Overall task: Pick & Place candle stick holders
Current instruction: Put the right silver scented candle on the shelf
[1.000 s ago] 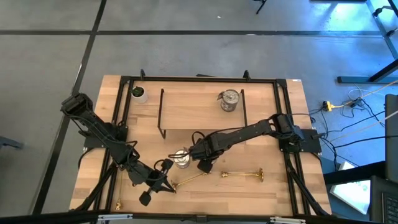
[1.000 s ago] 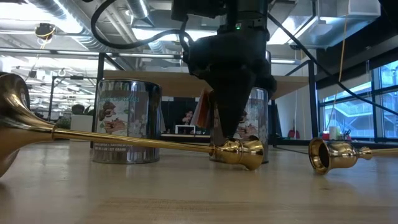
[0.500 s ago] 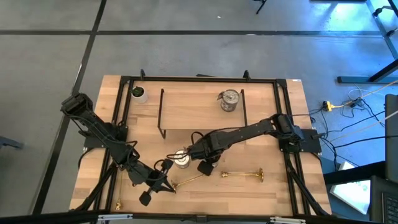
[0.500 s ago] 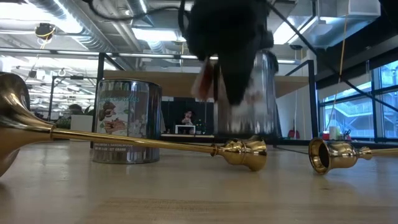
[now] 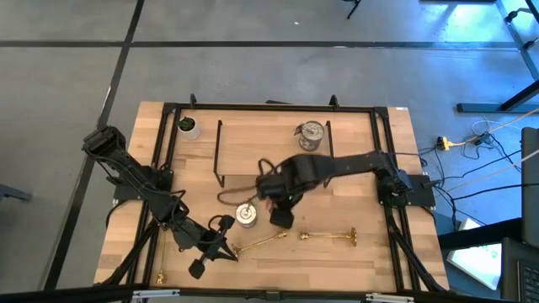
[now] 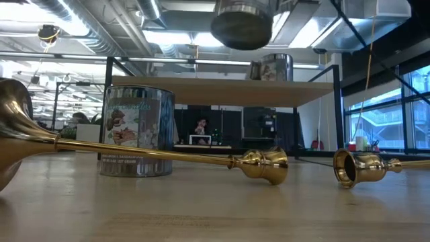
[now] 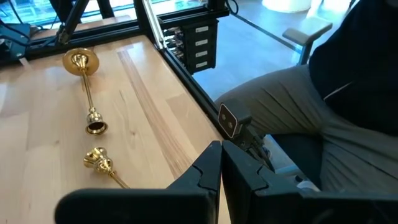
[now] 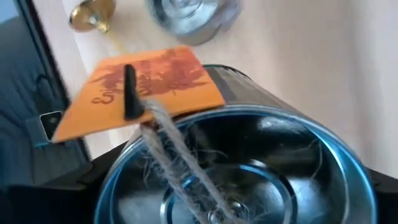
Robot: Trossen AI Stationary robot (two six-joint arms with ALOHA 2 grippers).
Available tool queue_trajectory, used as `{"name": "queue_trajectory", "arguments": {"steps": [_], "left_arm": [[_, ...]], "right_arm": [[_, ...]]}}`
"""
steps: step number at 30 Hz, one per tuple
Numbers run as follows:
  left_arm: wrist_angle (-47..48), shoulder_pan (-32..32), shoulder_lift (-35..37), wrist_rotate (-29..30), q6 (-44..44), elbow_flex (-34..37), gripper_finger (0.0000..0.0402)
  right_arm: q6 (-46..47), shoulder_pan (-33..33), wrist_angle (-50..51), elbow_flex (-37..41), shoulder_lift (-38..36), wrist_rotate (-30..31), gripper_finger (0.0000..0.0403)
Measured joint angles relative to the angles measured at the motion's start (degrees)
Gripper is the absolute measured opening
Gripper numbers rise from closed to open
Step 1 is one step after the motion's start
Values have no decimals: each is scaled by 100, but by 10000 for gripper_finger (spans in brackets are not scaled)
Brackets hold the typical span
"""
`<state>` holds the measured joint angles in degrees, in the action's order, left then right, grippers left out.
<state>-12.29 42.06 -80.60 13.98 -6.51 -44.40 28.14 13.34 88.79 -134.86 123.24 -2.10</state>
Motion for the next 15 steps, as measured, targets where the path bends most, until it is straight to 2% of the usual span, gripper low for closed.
{"name": "queue_trajectory", "arguments": {"steps": [6,15], "left_arm": [[-31,-70,0,-15,3,0,6],[22,-491,0,-342,-111,0,6]], "right_arm": [[-825,-503,92,130,-573,82,353],[-2312,-1092,125,-19,-705,115,353]]}}
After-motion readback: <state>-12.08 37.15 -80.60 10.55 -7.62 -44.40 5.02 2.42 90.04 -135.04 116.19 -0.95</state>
